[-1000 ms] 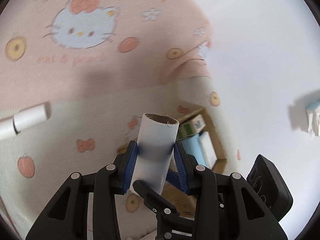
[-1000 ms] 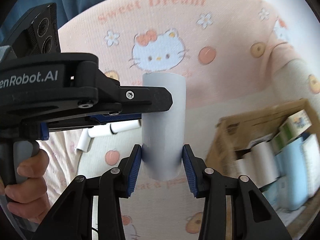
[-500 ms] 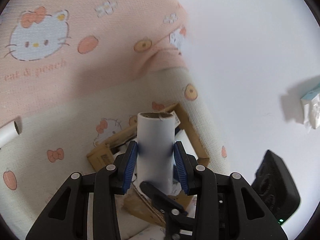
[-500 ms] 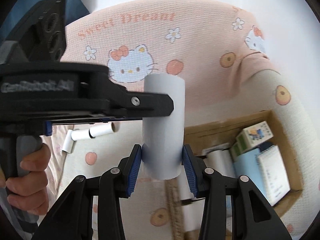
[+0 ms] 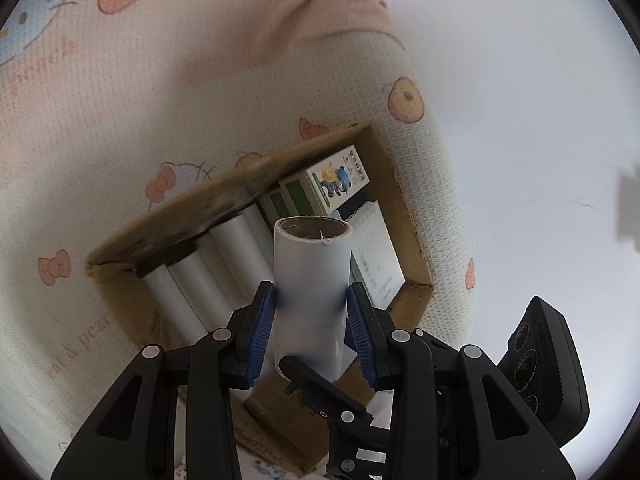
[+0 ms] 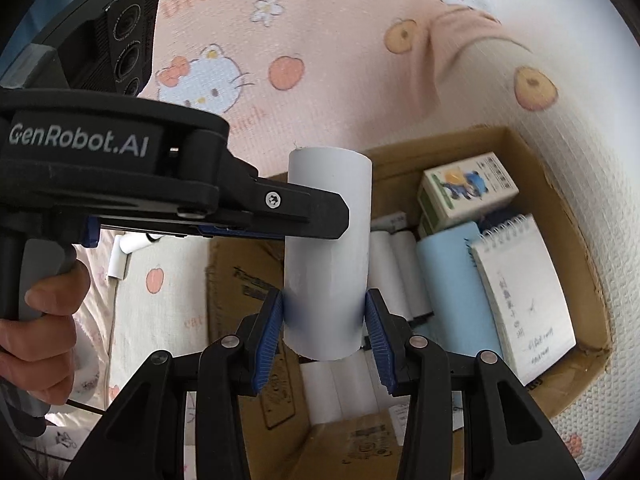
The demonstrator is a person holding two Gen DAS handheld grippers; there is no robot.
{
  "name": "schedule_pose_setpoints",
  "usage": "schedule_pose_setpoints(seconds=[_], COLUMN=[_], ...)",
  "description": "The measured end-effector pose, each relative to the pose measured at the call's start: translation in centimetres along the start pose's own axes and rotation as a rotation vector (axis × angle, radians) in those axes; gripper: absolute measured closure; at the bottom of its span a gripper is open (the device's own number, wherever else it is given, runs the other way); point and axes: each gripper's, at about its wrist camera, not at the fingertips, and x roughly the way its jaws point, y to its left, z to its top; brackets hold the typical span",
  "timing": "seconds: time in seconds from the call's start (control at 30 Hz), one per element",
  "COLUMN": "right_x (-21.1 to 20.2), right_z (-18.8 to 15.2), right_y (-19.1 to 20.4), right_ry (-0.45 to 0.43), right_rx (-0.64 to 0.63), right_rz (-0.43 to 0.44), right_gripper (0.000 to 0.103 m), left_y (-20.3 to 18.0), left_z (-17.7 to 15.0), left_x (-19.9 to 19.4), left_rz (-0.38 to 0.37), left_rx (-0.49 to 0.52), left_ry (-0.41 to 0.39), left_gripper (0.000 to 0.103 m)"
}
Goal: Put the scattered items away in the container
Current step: 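Carry the tube with both grippers over the open cardboard box, then open the left gripper and pull it off the tube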
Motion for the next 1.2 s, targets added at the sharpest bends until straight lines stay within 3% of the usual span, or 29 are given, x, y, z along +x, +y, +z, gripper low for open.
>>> schedule_pose_setpoints(seconds=[0.2, 0.53, 0.77, 0.83, 1.03, 1.2], right_x=[1.2, 6.0, 7.8, 8.0, 8.9, 10.3], right_z=[0.0, -0.7, -0.3, -0.2, 0.4, 1.2], right_y=[-2.1, -3.8, -3.7, -3.9, -3.6, -2.3], right_ry=[0.027, 0.156, 0.239, 0.246, 0.27, 0.293], right_rx=[0.049, 0.132, 0.191, 0.212, 0.199, 0.132], right_rz=[0.036, 0.196, 0.243, 0.27, 0.257, 0.227], right_gripper=[0.064, 0.064, 0.064, 0.064, 0.065, 0.066], left_y=[-0.6, 2.1, 1.2, 1.1, 1.7, 2.8], left_z=[0.3, 0.1, -0.2, -0.4, -0.8, -0.9], left_x=[1.5, 4.2, 5.3, 4.9, 2.9, 1.4], left_rz=[0.047, 0.2, 0.332, 0.343, 0.331, 0.323], left_rx=[-0.006, -0.056, 0.036, 0.045, 0.043, 0.036], left_ry=[0.033, 0.126, 0.129, 0.111, 0.055, 0.029], left_gripper=[0.062, 0.062, 0.062, 0.064, 0.085, 0.087])
